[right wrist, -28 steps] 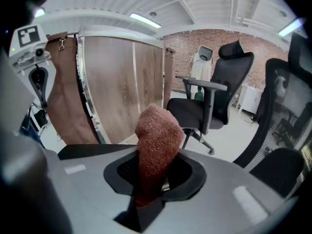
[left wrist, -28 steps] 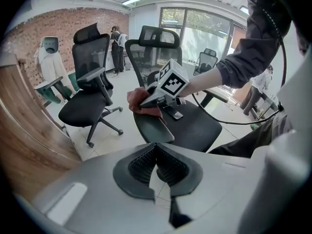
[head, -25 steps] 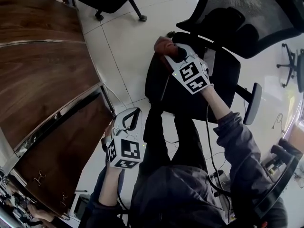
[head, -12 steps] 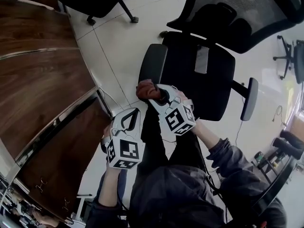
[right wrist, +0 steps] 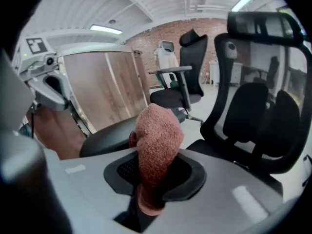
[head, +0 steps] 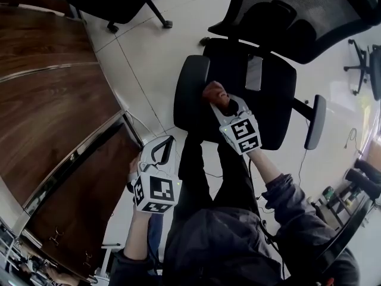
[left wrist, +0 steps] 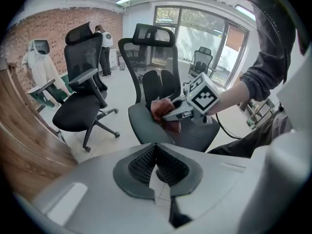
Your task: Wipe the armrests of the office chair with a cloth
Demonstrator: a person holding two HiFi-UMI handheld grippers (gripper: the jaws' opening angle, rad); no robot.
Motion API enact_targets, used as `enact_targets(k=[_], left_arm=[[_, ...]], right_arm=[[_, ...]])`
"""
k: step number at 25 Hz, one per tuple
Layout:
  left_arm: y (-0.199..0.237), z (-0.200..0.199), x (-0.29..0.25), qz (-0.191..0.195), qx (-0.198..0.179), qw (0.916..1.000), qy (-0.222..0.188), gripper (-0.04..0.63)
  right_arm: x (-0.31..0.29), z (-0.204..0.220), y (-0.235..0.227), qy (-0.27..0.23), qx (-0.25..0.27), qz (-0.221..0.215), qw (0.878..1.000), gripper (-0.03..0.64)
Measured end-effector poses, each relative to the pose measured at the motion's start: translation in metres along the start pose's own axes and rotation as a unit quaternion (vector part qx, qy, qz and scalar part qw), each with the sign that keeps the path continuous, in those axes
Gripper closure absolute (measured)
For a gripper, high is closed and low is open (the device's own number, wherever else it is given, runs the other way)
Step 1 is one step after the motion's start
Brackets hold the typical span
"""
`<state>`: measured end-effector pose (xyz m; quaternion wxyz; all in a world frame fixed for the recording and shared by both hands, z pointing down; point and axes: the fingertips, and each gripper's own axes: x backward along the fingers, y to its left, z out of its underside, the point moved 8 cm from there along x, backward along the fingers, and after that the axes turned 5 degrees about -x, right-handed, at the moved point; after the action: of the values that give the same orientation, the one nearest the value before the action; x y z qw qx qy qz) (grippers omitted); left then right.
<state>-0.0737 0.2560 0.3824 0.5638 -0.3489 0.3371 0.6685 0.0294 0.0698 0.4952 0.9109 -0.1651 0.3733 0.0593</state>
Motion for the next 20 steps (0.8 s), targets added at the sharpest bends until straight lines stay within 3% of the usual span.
enact_targets(k=[3,9,13,20], left_arm=[[0.005,0.004,-0.001,0.002,0.000,1.0000,0.003,0.580],[0.010,0.010,-0.002,0.005,0.006,0.9999,0.015,0.580],[0.013,0.008,-0.005,0.002,0.007,0.9999,0.013,0.580],[0.012,0.013,-0.007,0.005,0.011,0.9997,0.019,0.580]], right_arm=[[-0.033,0.008,-0.024,0.019,-0.018,-0.006,1.000,0.526],[-0.098,0.028,-0.027,0.071,-0.016,-0.032,0.997,0.526],[-0.130,0.047,-0.033,0.107,-0.024,-0.026,0.994,0.526],[-0.134,0.047,-0.041,0.106,-0.027,-0.032,0.994,0.526]])
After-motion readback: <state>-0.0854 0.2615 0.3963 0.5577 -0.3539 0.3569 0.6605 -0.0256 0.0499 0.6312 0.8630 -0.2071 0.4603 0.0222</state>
